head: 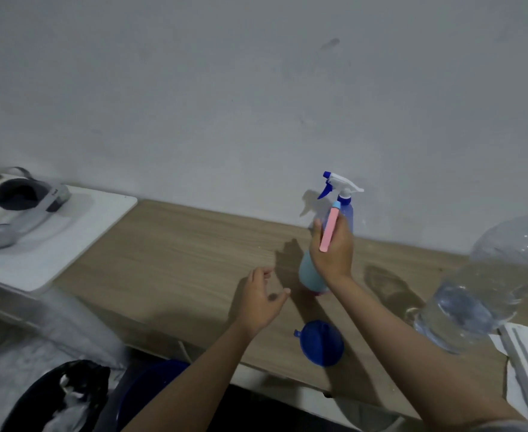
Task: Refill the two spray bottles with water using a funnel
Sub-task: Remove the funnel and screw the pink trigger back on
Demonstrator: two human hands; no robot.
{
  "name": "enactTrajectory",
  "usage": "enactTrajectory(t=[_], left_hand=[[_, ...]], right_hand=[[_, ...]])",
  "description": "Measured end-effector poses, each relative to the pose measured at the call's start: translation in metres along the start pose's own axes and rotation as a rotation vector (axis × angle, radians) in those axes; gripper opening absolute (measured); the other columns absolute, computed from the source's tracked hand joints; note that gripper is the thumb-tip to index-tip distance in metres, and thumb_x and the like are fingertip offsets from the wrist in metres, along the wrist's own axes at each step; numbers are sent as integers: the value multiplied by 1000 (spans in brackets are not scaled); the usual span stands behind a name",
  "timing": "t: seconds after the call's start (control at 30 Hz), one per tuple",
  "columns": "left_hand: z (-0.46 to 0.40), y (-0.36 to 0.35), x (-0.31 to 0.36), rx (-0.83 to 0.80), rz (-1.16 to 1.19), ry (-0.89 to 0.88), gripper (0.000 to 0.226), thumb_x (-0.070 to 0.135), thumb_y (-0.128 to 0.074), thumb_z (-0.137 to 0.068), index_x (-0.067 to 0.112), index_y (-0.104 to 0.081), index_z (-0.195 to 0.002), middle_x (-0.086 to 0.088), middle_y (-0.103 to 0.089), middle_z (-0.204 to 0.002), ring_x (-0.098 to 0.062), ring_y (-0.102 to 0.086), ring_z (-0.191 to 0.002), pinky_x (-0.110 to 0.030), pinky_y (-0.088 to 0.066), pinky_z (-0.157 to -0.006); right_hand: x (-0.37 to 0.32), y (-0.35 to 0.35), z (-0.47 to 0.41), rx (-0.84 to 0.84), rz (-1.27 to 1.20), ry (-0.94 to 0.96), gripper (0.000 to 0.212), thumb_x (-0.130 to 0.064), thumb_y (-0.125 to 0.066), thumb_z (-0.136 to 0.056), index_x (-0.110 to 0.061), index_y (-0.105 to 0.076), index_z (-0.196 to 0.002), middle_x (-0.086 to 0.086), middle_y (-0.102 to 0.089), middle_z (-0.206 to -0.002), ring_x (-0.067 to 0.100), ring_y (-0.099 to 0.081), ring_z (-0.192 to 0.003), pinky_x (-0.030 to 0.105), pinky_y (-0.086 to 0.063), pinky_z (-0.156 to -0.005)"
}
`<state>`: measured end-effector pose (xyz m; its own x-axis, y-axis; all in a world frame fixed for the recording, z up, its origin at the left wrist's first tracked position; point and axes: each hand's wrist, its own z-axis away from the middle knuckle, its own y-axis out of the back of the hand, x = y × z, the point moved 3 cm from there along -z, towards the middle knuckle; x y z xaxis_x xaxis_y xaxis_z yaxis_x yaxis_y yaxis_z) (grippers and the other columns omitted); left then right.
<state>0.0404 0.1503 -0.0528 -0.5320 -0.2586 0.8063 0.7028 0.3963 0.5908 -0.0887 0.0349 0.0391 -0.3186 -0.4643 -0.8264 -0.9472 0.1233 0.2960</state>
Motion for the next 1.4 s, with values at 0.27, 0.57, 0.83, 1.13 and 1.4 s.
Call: enactTrajectory(t=[0.27, 0.57, 0.83, 1.13, 1.4], left_hand=[[24, 81, -62, 205, -282, -24, 78, 62, -46, -74, 7, -47, -129, -12, -53, -120, -29, -54, -112, -46, -49, -90], [63, 116, -123, 156, -618, -50, 80, 64, -47, -77, 7, -51, -131, -20, -50, -137, -39, -48, -125, -58, -41, -96], [83, 117, -150, 76, -653, 5, 90, 72, -38, -77, 9, -39, -141, -17, -34, -150, -34, -27, -141, -59, -25, -108], [82, 120, -137, 73, -555, 12, 95, 76, -23, -75, 16, -19, -149, -8, -13, -158, -25, -8, -146, -52, -9, -115], [68, 109, -67, 88, -312, -153, 90, 73, -38, -77, 16, -28, -146, -4, -29, -153, -18, -24, -141, -40, -21, -116]], right_hand=[[-73, -37, 35, -281, -122, 31, 18, -28, -50, -91, -23, -49, -75, -11, -48, -63, 8, -50, -59, 30, -46, -60], [-43, -67, 146, -772, 107, -357, 22, -17, -53, -87, 1, -60, -76, 12, -61, -68, 22, -54, -64, 32, -37, -60], [-21, -74, 179, -861, 242, -511, 27, -28, -46, -88, -12, -54, -68, 11, -57, -66, 25, -52, -64, 34, -36, -61], [-35, -73, 162, -778, 230, -486, 22, -26, -51, -87, -11, -56, -72, 21, -63, -75, 26, -54, -67, 34, -35, -62], [-62, -62, 112, -556, 149, -369, 26, -33, -56, -88, -8, -63, -87, 13, -69, -82, 29, -64, -82, 38, -48, -77]])
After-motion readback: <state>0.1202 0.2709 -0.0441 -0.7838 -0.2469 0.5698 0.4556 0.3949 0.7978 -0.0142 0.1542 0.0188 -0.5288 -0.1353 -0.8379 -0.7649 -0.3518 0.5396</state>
